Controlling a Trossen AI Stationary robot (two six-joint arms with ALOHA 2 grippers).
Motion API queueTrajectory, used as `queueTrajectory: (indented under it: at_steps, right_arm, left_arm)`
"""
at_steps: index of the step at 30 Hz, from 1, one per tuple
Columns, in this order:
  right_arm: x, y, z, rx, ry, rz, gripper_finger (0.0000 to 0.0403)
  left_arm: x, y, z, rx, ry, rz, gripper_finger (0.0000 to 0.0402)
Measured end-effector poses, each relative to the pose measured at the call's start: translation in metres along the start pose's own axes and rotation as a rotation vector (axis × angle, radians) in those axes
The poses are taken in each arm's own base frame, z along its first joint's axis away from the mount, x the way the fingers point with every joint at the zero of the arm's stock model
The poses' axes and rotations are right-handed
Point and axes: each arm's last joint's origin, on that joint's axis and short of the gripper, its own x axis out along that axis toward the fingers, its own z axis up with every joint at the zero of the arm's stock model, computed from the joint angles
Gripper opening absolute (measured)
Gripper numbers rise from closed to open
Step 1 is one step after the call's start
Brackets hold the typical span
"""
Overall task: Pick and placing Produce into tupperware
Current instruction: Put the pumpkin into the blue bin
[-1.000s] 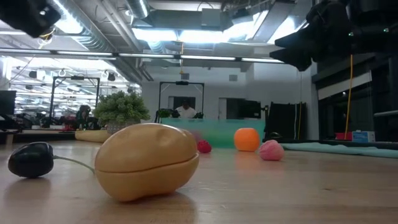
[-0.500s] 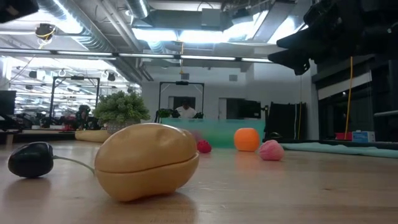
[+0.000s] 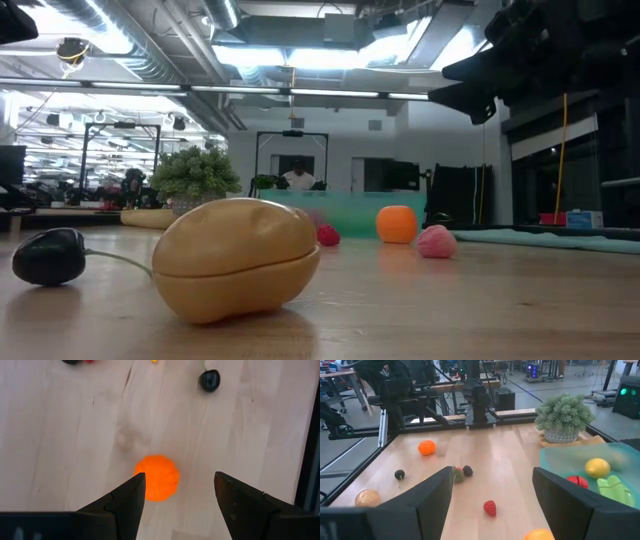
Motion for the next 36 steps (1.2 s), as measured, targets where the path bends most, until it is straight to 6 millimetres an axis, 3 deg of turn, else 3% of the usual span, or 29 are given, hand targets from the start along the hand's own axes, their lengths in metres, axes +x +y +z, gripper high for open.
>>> queueTrajectory:
  at_steps: [24, 36]
  right_arm:
    - [0.000, 0.000, 0.000, 0.005, -0.004, 0.000, 0.0275]
    - [0.000, 0.000, 0.000, 0.009, -0.004, 0.000, 0.0275]
  left_arm:
    - [0.006, 0.008, 0.018, -0.024, -0.033, 0.003, 0.0229]
    - [0.004, 0.007, 0.013, -0.049, -0.019, 0.015, 0.0298]
